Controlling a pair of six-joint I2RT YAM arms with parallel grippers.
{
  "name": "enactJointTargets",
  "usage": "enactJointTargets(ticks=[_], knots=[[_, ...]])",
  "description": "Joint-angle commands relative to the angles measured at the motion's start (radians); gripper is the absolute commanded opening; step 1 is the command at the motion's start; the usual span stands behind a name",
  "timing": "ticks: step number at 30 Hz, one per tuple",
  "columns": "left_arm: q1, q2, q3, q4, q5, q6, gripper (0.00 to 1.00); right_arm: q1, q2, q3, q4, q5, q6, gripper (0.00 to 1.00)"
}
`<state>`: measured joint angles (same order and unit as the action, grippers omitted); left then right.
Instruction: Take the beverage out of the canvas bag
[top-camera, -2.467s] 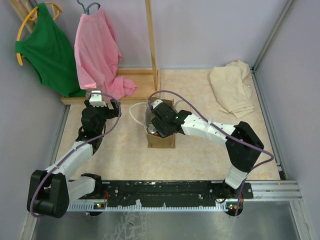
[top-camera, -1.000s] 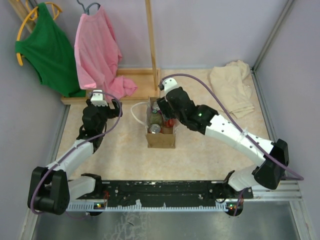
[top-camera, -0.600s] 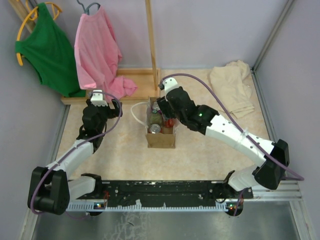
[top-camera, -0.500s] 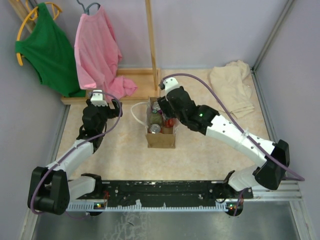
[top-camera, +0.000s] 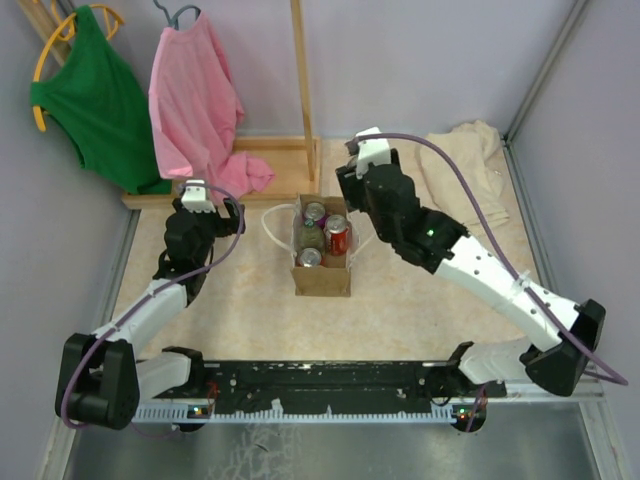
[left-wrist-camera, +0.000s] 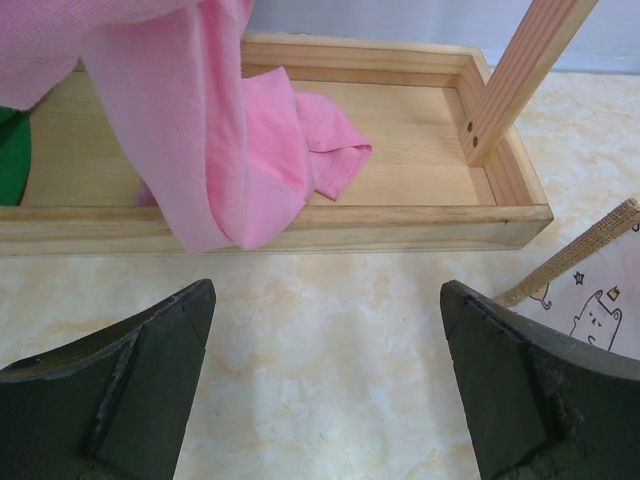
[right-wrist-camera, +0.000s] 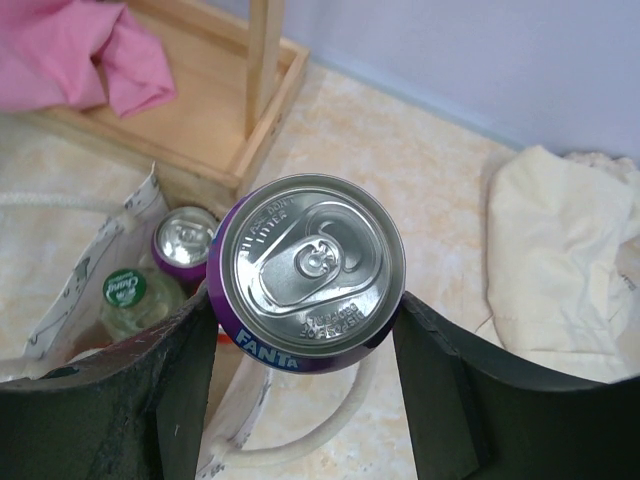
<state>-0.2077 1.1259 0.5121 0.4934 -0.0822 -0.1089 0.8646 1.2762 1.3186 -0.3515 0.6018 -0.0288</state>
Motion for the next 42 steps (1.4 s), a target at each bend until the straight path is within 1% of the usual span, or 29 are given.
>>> enactJointTargets(ticks=[1, 5, 10, 12, 16, 20, 25, 30, 37, 42], knots=[[-0.006, -0.002, 0.017, 0.022, 0.026, -0.013, 1.0, -0.051, -0.102, 0.064, 0.237, 0.092, -0.045, 0.0], [-0.006, 0.002, 0.017, 0.023, 0.028, -0.013, 1.0, -0.117, -0.124, 0.05, 0.269, 0.147, -0.06, 0.0], [-0.006, 0.0, 0.017, 0.026, 0.031, -0.012, 1.0, -0.257, -0.152, -0.007, 0.258, 0.114, 0.008, 0.0], [-0.006, 0.0, 0.017, 0.026, 0.033, -0.012, 1.0, -0.317, -0.159, -0.047, 0.257, 0.094, 0.041, 0.0], [-0.006, 0.001, 0.017, 0.026, 0.033, -0.012, 1.0, -0.384, -0.162, -0.166, 0.292, 0.075, 0.088, 0.0], [-0.006, 0.004, 0.017, 0.025, 0.037, -0.012, 1.0, -0.427, -0.154, -0.32, 0.413, 0.067, 0.123, 0.0], [-0.007, 0.002, 0.014, 0.025, 0.031, -0.006, 1.0, -0.435, -0.148, -0.535, 0.68, 0.066, 0.12, 0.0], [-0.007, 0.009, 0.009, 0.032, 0.031, -0.005, 1.0, -0.44, -0.106, -0.657, 0.888, 0.037, 0.08, 0.0], [-0.007, 0.027, 0.012, 0.035, 0.037, -0.006, 1.0, -0.465, 0.03, -0.671, 1.008, -0.026, 0.067, 0.0], [-0.007, 0.028, 0.015, 0.035, 0.031, 0.001, 1.0, -0.493, 0.143, -0.613, 1.014, -0.057, 0.082, 0.0]])
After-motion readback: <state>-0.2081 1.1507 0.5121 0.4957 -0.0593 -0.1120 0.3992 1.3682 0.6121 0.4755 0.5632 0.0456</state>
